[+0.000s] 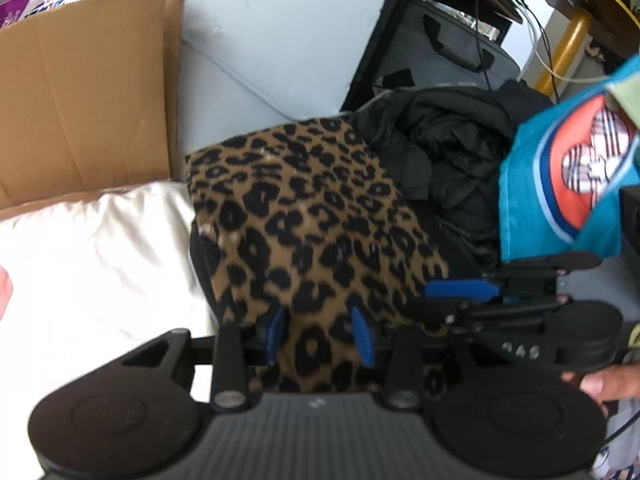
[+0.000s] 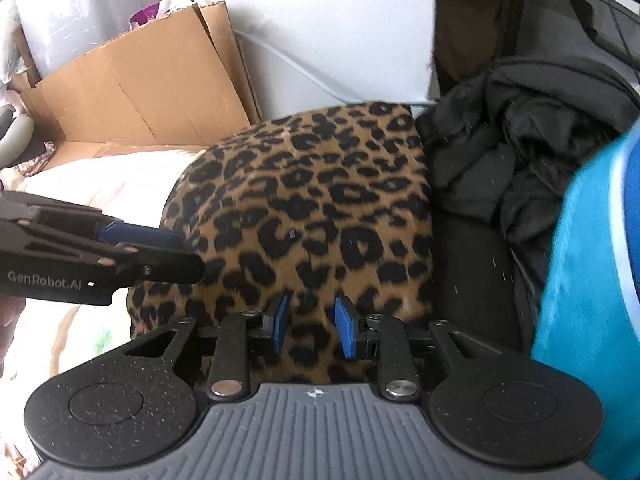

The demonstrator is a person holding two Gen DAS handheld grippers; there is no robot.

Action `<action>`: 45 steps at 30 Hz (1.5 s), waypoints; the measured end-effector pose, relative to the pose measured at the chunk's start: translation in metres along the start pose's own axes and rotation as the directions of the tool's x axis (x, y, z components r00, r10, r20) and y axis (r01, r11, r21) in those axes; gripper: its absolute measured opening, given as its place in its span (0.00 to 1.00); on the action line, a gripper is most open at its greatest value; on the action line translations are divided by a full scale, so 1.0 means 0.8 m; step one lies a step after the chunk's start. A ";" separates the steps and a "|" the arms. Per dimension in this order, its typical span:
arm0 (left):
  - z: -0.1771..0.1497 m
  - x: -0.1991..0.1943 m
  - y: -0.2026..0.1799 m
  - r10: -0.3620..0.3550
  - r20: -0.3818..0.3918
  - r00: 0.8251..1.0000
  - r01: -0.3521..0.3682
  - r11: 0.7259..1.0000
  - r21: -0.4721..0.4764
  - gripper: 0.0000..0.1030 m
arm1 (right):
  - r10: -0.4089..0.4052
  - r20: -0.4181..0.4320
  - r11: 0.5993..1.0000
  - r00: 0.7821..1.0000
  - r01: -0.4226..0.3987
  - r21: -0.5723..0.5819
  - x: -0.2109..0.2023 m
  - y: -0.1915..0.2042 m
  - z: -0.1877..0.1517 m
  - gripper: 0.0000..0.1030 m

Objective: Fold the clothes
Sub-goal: 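Lower the held trousers onto the black garment pile with both grippers, then open both grippers and release the folded trousers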

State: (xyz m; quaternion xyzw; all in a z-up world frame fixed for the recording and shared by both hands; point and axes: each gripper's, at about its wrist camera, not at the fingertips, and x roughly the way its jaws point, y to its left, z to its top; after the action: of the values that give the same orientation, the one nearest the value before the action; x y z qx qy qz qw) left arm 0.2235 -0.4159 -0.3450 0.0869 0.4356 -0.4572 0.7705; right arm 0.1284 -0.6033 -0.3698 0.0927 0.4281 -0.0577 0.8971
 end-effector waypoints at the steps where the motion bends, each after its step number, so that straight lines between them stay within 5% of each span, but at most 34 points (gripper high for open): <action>1: -0.005 -0.002 -0.001 0.005 -0.003 1.000 -0.005 1.000 0.006 0.39 | -0.003 -0.004 1.000 1.000 0.003 0.004 -0.003 0.000 -0.005 0.32; 13: -0.066 -0.022 0.005 0.028 -0.072 0.997 -0.032 0.998 -0.059 0.41 | -0.053 -0.025 0.999 0.998 0.053 0.008 -0.032 0.012 -0.057 0.32; 24: -0.124 -0.036 -0.004 0.006 -0.125 0.992 -0.023 0.991 -0.130 0.37 | -0.021 -0.003 1.000 1.000 0.021 0.014 -0.043 0.041 -0.081 0.32; 33: -0.136 -0.038 -0.004 0.025 -0.198 0.980 -0.052 0.990 -0.134 0.33 | -0.013 -0.026 0.999 1.000 0.014 0.032 -0.047 0.057 -0.096 0.32; 41: -0.110 -0.068 -0.010 0.051 -0.273 0.961 -0.092 0.986 -0.138 0.71 | -0.018 -0.098 0.995 0.995 0.028 0.097 -0.067 0.071 -0.082 0.46; 45: -0.096 -0.089 -0.016 0.061 -0.299 0.952 -0.102 0.987 -0.124 0.83 | -0.003 -0.123 0.991 0.992 0.019 0.130 -0.089 0.077 -0.069 0.67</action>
State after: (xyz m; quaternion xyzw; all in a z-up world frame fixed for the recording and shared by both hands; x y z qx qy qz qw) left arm 0.1540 -0.3377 -0.3347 0.1185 0.5719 -0.3756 0.7196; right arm 0.0533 -0.5295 -0.3408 0.1522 0.4782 -0.0850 0.8608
